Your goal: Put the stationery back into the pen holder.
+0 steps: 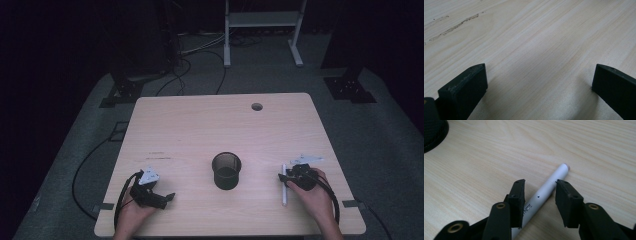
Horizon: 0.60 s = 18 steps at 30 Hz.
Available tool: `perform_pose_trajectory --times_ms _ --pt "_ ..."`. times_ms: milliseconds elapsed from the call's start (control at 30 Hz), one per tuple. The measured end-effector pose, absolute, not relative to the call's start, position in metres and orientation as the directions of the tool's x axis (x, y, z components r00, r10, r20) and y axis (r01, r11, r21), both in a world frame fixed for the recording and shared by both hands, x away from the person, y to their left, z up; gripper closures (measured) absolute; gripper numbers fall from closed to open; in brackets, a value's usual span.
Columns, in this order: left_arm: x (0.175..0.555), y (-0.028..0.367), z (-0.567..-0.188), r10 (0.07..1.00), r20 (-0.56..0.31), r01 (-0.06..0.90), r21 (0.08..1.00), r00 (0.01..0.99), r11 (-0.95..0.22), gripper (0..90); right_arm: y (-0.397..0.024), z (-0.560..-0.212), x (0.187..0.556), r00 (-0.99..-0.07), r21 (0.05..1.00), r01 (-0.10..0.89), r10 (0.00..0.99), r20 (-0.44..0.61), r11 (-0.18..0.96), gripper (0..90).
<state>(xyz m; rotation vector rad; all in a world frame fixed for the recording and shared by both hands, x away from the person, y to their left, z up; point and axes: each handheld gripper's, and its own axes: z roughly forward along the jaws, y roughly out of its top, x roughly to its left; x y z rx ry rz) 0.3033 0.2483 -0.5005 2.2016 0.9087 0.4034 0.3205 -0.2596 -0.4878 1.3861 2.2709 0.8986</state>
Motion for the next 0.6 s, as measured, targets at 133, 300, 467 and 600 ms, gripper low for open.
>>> perform_pose_trajectory --times_ms 133,300,467,600 --pt "0.303 0.248 -0.5 0.71 0.016 0.488 0.715 0.704 -0.5 0.0 -0.26 -0.487 0.324 -0.468 0.659 0.681 0.882 0.057 0.319 64.7" --pt "0.303 0.248 -0.5 0.71 0.016 0.488 0.715 0.704 -0.5 0.0 -0.259 -0.486 0.328 -0.473 0.656 0.683 0.879 0.062 0.321 68.2" --pt "0.303 0.248 -0.5 0.71 0.016 0.488 0.715 0.704 -0.501 0.0 -0.257 -0.487 0.331 -0.476 0.66 0.682 0.876 0.073 0.316 72.1" --pt "0.303 0.248 -0.5 0.71 0.016 0.488 0.715 0.704 -0.5 0.0 -0.256 -0.486 0.333 -0.479 0.653 0.686 0.874 0.075 0.32 74.1"
